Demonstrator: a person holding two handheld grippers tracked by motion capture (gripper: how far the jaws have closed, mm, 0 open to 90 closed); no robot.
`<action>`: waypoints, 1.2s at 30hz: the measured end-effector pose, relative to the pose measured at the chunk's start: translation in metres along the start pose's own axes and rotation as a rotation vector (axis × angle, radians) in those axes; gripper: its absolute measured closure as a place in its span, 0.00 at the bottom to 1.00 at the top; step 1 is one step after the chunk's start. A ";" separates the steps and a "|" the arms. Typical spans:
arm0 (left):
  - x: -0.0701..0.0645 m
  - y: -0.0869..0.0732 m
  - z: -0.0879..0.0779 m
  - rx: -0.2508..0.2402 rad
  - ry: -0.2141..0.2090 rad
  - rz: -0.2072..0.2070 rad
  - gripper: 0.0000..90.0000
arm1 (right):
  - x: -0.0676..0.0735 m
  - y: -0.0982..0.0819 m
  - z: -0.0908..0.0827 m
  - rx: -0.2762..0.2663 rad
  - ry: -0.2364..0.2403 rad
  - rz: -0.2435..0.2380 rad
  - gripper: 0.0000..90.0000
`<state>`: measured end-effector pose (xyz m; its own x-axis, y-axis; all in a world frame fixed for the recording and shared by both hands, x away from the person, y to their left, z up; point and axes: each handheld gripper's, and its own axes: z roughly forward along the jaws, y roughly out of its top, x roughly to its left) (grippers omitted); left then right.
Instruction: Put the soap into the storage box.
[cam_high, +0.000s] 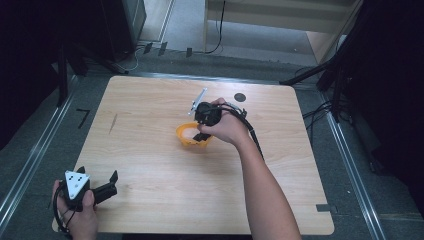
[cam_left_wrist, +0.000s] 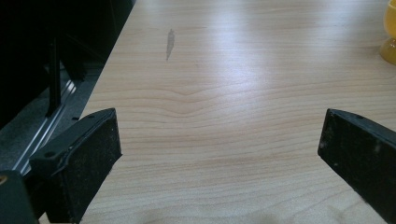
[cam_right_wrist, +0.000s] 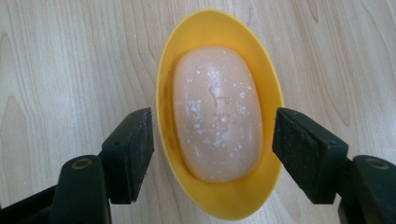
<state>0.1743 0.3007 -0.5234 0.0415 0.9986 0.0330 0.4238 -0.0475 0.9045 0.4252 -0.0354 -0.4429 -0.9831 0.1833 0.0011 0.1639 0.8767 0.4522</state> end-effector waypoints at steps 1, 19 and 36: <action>0.000 0.000 0.000 0.002 0.001 0.005 0.00 | 0.001 -0.001 -0.001 0.003 0.003 0.012 0.34; -0.001 0.000 0.000 0.004 0.005 0.012 0.00 | 0.009 -0.044 -0.021 -0.061 -0.068 0.150 0.24; -0.002 0.000 0.000 0.006 0.008 0.020 0.00 | 0.019 -0.083 -0.034 -0.118 -0.077 0.239 0.19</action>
<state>0.1748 0.2991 -0.5233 0.0432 0.9976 0.0543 0.4288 -0.0676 0.9009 0.3899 -0.1202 -0.4498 -0.9075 0.4164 0.0544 0.3758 0.7475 0.5478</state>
